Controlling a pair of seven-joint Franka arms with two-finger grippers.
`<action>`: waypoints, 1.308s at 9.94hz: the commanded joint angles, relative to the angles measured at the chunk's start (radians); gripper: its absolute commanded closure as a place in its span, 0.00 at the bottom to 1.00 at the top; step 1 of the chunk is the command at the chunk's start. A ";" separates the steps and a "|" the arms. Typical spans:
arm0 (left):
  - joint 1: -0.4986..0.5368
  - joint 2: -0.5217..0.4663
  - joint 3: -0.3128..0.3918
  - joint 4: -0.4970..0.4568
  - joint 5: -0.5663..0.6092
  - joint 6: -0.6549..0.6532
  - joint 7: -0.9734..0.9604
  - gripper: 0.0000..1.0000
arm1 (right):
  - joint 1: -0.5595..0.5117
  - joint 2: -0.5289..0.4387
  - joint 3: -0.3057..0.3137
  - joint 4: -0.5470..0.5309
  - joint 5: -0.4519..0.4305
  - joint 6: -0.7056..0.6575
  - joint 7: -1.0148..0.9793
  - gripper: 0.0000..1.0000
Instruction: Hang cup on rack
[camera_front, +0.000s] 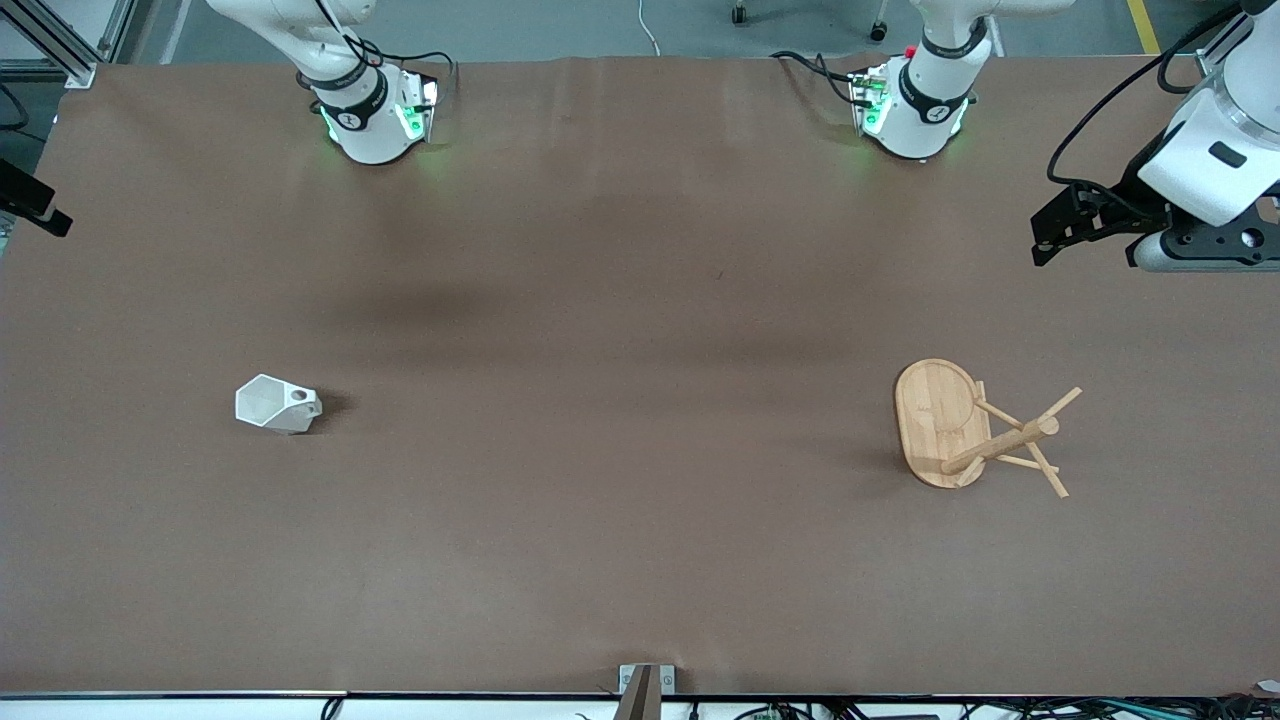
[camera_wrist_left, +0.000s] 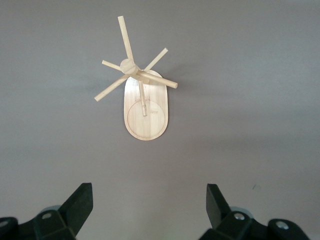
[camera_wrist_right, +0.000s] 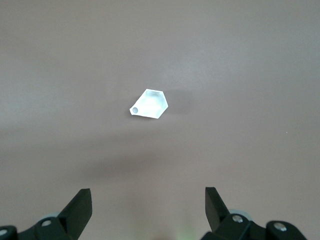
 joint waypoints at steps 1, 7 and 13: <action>0.002 -0.001 -0.002 -0.032 0.001 -0.001 0.011 0.00 | -0.007 -0.009 0.001 -0.006 0.004 -0.007 -0.009 0.00; 0.002 0.000 -0.002 -0.033 0.001 0.000 0.011 0.00 | -0.010 0.007 -0.001 -0.003 0.004 -0.007 -0.009 0.00; 0.002 0.002 0.000 -0.033 0.001 0.000 0.011 0.00 | -0.014 0.280 -0.001 -0.051 0.010 0.194 -0.118 0.00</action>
